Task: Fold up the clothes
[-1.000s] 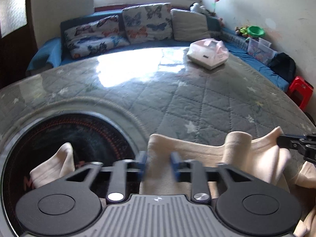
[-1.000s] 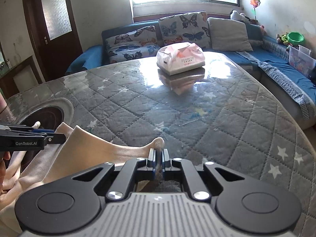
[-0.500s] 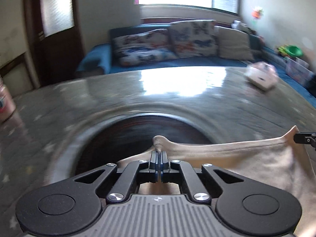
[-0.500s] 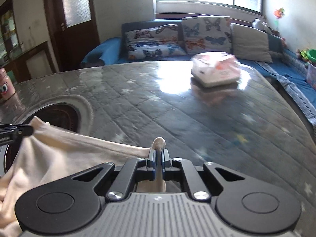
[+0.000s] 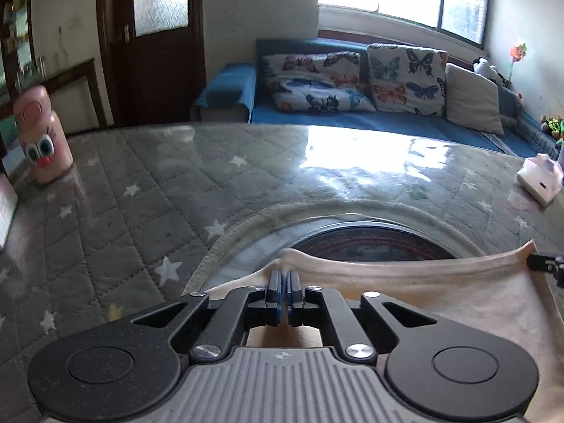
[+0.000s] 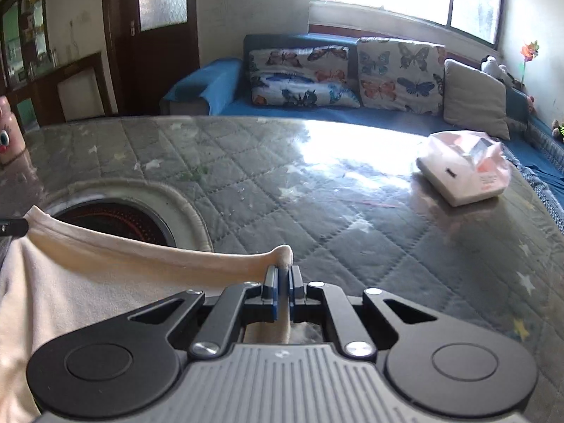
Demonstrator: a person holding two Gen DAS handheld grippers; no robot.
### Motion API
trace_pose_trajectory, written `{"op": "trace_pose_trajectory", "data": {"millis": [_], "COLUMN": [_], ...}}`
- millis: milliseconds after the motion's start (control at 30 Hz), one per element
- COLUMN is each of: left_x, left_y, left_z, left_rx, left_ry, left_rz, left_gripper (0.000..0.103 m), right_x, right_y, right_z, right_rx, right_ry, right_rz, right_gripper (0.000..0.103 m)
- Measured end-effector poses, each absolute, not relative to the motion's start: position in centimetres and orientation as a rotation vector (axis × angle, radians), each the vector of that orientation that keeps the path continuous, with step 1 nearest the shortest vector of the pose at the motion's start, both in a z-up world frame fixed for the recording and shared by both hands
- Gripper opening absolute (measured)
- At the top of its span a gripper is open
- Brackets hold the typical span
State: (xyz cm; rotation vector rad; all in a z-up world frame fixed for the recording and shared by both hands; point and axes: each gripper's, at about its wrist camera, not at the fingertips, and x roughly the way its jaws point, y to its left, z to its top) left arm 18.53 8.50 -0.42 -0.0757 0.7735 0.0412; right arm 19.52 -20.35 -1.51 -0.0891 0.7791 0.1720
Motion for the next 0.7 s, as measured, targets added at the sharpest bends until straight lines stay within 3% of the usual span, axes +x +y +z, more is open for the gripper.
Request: {"op": "trace_pose_trajectory", "data": {"millis": [100, 233, 400, 700], "left_x": [17.9, 16.0, 13.8, 12.6], "left_y": [10.2, 12.4, 13.0, 8.7], "left_z": [-0.2, 0.6, 0.3, -0.7], "left_rx": [-0.137, -0.156, -0.163, -0.041], "left_ry": [0.772, 0.742, 0.754, 0.736], "left_rz": [0.050, 0.089, 0.063, -0.051], "left_gripper": [0.028, 0.029, 0.032, 0.032], "right_x": [19.2, 17.4, 13.8, 7.3], "right_y": [-20.3, -20.7, -20.7, -21.0], "right_z": [-1.0, 0.3, 1.5, 1.6], "right_rx": [-0.088, -0.095, -0.124, -0.134], "right_ry": [0.777, 0.752, 0.726, 0.736], "right_rz": [0.180, 0.196, 0.253, 0.308], "right_gripper": [0.011, 0.014, 0.032, 0.038]}}
